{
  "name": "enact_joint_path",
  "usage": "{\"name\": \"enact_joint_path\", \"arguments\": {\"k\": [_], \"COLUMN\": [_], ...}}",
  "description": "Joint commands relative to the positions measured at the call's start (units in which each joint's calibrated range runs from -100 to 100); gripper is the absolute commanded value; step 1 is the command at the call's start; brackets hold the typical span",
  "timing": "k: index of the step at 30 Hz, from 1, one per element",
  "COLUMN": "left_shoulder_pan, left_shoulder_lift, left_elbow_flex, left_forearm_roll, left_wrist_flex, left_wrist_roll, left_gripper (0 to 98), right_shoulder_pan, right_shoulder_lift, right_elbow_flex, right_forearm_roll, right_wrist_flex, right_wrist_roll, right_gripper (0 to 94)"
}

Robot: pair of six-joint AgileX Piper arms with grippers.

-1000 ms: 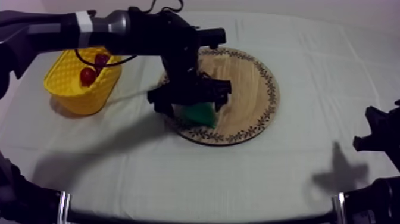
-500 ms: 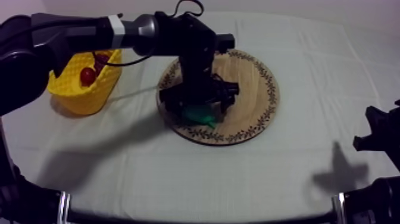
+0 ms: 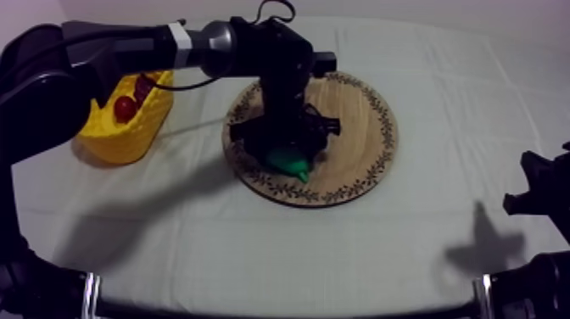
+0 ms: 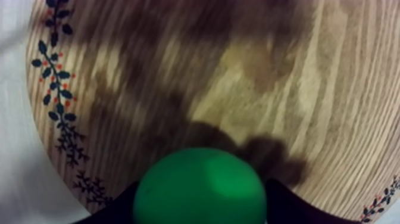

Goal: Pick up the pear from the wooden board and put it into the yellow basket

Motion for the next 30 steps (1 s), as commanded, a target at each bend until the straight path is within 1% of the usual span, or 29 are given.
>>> {"name": "enact_joint_path", "arguments": {"k": [1, 7, 11, 17, 23, 27, 30], "left_shoulder_pan": [0.0, 0.3, 0.1, -1.1, -3.5, -6.2, -9.0], "left_shoulder_lift": [-0.1, -2.0, -5.9, -16.4, -30.0, -39.0, -45.1], "left_elbow_flex": [0.0, 1.6, 3.7, 8.2, 15.6, 23.5, 29.9], "left_forearm_roll": [-0.33, -1.86, -3.13, -4.17, -5.08, -5.47, -6.33], "left_wrist_flex": [0.0, -1.9, -3.0, -3.7, -4.1, -4.0, -5.2], "left_wrist_roll": [-0.3, -1.1, -1.7, -2.9, -5.3, -7.9, -10.3], "left_gripper": [61.5, 45.3, 39.7, 40.0, 40.3, 42.3, 43.8], "right_shoulder_pan": [0.0, 0.0, 0.0, 0.0, 0.0, 0.0, 0.0], "right_shoulder_lift": [0.0, 0.0, 0.0, 0.0, 0.0, 0.0, 0.0], "right_elbow_flex": [0.1, 0.1, 0.1, 0.1, 0.1, 0.1, 0.1], "right_forearm_roll": [0.0, 0.0, 0.0, 0.0, 0.0, 0.0, 0.0], "right_wrist_flex": [0.0, 0.0, 0.0, 0.0, 0.0, 0.0, 0.0], "right_wrist_roll": [0.0, 0.0, 0.0, 0.0, 0.0, 0.0, 0.0], "right_gripper": [0.5, 0.5, 0.5, 0.5, 0.5, 0.5, 0.5]}}
